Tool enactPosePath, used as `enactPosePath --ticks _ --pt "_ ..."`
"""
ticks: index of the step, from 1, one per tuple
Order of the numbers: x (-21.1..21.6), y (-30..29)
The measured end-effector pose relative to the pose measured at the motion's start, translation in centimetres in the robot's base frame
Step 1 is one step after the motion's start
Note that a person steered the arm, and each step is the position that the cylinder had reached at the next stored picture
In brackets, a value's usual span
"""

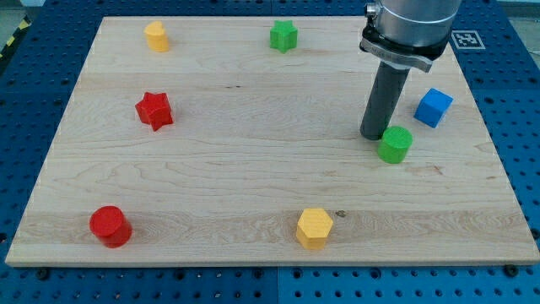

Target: Place the green circle diagonal to the hexagon

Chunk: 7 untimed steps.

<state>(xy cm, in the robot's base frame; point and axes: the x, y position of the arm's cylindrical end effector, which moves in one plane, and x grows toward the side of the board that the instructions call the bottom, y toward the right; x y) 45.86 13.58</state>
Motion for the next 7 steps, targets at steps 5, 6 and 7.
enactPosePath --ticks 5,6,7 --pt "1.7 0.3" --pt "0.8 1.0" --pt "1.2 2.2"
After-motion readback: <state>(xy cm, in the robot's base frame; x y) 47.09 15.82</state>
